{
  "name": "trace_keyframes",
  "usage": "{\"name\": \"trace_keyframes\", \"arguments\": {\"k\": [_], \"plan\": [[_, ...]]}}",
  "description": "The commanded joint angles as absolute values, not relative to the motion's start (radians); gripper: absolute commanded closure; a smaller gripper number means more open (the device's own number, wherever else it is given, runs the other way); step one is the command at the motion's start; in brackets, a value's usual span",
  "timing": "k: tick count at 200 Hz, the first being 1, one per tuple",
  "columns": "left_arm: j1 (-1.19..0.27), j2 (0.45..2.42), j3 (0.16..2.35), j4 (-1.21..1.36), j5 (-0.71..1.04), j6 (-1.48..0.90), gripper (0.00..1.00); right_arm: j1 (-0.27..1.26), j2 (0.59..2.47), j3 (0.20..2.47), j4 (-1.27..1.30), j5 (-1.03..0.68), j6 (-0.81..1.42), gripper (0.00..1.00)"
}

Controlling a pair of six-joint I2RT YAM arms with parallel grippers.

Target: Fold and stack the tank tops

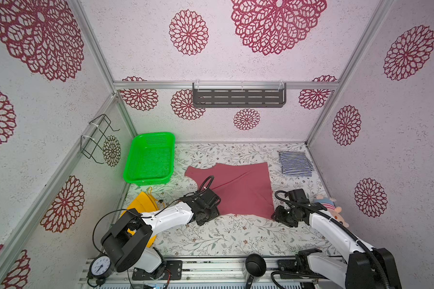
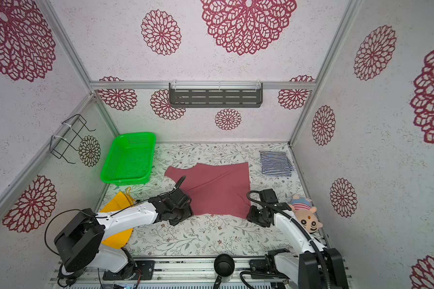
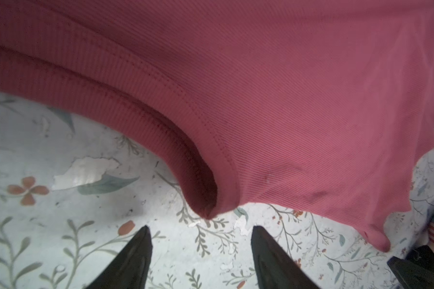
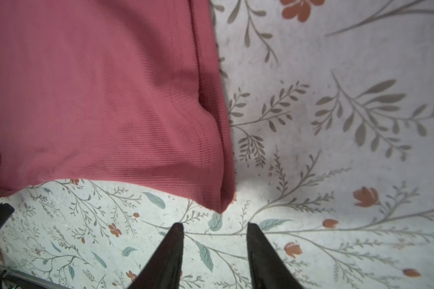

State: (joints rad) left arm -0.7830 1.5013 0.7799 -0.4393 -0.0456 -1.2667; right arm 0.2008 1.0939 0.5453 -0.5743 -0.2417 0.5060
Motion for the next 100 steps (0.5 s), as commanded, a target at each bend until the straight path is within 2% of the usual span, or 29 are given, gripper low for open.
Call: {"name": "trace_keyframes", "arguments": {"k": [1, 62, 100], "plan": [[-0.757, 1.507, 0.791, -0.418, -0.072, -1.266, 0.37, 0.208, 1.085, 0.542, -0.569, -0.246, 0.522, 0.62], [-0.743, 1.544, 0.759, -0.316, -0.034, -1.293, 0.49, 0.209, 1.097, 0.54, -0.555, -0.244, 0.524, 0.69], [-0.741, 1.557, 0.761, -0.319, -0.038, -1.29, 0.62, 0.209, 1.097, 0.54, -0.56, -0.239, 0.521, 0.7]]}}
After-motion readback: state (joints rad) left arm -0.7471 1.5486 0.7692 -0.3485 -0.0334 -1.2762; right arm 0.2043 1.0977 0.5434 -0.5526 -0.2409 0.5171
